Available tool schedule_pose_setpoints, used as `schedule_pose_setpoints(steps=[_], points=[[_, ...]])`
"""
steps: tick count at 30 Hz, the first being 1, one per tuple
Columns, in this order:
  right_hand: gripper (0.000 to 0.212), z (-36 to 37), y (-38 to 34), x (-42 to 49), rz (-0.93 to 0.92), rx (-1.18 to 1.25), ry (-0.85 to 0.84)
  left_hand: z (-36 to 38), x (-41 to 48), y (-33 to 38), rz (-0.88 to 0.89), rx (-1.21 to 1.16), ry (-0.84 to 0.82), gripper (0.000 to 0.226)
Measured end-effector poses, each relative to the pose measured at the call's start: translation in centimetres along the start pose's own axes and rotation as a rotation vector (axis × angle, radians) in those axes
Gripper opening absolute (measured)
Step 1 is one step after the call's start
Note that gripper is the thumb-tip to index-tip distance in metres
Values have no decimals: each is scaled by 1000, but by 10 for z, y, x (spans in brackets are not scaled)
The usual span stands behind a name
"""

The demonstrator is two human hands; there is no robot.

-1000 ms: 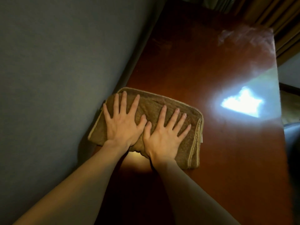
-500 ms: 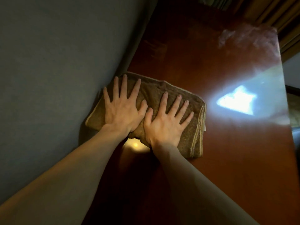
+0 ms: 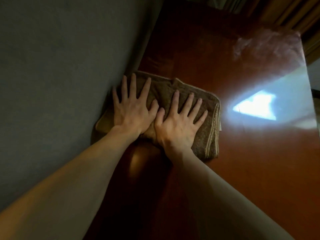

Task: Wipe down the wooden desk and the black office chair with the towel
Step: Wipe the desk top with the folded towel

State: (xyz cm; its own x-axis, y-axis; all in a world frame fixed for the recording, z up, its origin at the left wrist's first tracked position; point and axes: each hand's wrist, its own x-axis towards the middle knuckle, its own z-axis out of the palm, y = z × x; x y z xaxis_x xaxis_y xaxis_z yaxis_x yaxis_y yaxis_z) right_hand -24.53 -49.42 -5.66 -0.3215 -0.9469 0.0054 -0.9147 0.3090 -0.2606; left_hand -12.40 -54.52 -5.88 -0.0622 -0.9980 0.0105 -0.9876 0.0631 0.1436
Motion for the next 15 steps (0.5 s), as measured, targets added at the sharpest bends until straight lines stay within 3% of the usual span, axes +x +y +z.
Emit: schedule_pose_setpoints(steps=[15], points=[[71,0,-12,124,26,4,-14,4,125,24,-11,-34,20,83]])
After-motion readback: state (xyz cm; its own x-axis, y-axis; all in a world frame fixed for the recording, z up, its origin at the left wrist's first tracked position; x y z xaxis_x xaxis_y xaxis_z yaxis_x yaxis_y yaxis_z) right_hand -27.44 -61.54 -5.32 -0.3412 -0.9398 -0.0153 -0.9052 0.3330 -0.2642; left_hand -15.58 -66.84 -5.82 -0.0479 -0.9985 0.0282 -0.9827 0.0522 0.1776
